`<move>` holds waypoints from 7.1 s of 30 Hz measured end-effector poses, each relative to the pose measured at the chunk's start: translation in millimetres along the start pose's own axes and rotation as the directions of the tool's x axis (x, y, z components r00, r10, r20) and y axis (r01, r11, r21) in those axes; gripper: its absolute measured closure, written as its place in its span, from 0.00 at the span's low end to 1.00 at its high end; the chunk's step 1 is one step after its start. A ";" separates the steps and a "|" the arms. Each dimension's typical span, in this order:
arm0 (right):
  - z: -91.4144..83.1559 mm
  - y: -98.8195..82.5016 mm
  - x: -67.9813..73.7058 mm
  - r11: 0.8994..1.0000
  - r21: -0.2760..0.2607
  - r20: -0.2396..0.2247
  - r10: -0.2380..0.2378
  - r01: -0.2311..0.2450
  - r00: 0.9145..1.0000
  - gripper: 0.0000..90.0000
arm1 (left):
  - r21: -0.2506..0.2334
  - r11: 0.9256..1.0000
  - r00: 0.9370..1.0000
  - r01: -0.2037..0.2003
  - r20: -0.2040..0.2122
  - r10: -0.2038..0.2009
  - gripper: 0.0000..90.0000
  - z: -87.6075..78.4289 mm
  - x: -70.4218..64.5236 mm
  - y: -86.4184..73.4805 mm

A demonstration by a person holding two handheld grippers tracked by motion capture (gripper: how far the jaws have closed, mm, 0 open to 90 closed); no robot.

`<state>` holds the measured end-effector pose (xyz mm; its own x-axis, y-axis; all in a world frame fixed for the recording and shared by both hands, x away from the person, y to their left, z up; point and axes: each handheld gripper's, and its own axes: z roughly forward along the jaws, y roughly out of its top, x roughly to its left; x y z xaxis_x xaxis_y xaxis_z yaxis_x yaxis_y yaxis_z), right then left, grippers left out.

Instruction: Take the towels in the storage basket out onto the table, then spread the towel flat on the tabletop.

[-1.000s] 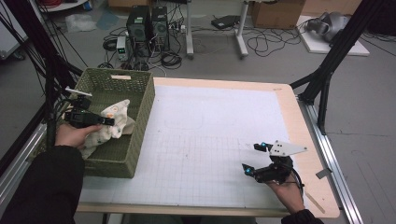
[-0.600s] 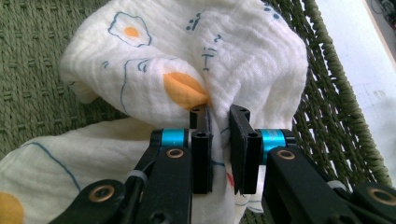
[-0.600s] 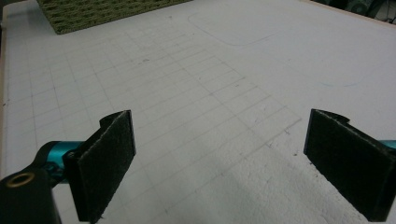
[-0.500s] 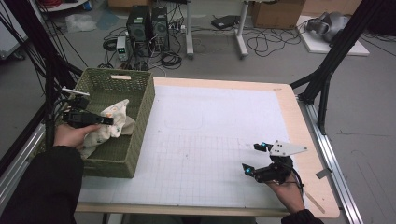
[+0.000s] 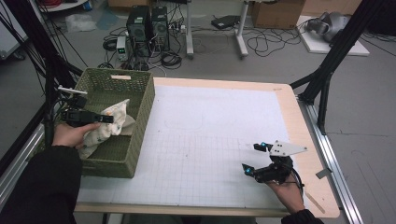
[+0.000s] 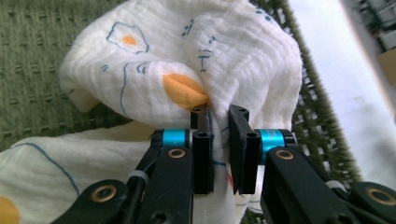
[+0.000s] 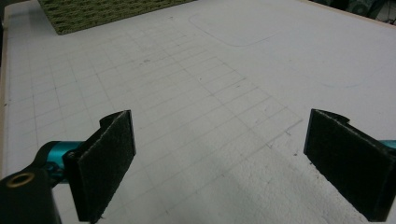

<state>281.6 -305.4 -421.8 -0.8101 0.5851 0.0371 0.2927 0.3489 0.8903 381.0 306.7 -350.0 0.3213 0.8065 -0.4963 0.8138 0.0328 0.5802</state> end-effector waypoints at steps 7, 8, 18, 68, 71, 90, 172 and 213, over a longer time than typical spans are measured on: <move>-0.3 -0.1 0.1 1.000 0.000 -0.001 0.000 0.000 1.000 0.09 | -0.026 0.999 0.999 0.021 0.030 -0.021 0.90 -4.3 0.0 0.5; -0.1 0.0 -0.1 1.000 0.001 0.000 0.000 0.000 1.000 0.09 | -0.033 0.999 0.999 0.026 0.033 -0.025 0.90 -4.9 0.2 0.5; 0.7 -0.2 0.1 1.000 0.006 -0.003 0.004 -0.004 1.000 0.09 | -0.094 0.994 0.991 0.062 0.120 -0.050 0.90 -11.4 -3.3 2.8; 0.6 1.1 -2.9 1.000 -0.010 0.002 0.005 -0.005 1.000 0.09 | -0.099 0.994 0.905 -0.044 0.417 0.081 0.90 39.7 -113.2 26.5; 0.1 1.2 -3.2 1.000 -0.012 0.001 0.000 0.000 1.000 0.09 | -0.085 0.995 0.903 -0.048 0.423 0.080 0.90 48.2 -119.9 26.1; -3.6 2.1 -3.5 0.999 -0.032 0.004 0.006 -0.006 1.000 0.09 | -0.019 0.990 0.887 -0.140 0.442 0.134 0.90 104.4 -179.8 18.3; 7.7 2.2 -8.9 0.999 -0.002 -0.002 0.033 -0.033 0.999 0.09 | -0.100 0.960 0.922 -0.260 0.270 0.278 0.48 175.1 -188.1 -52.6; 89.1 17.8 -7.9 0.960 0.255 -0.160 -0.075 0.114 0.984 0.88 | 0.020 0.921 0.921 -0.389 0.028 0.388 0.96 180.4 -161.7 -101.1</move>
<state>338.5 -238.6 -446.7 -0.9005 0.4327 0.0426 0.3181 0.5889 0.7430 334.2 66.4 -444.9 0.6254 0.7391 -0.2502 0.6343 -0.2948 0.7147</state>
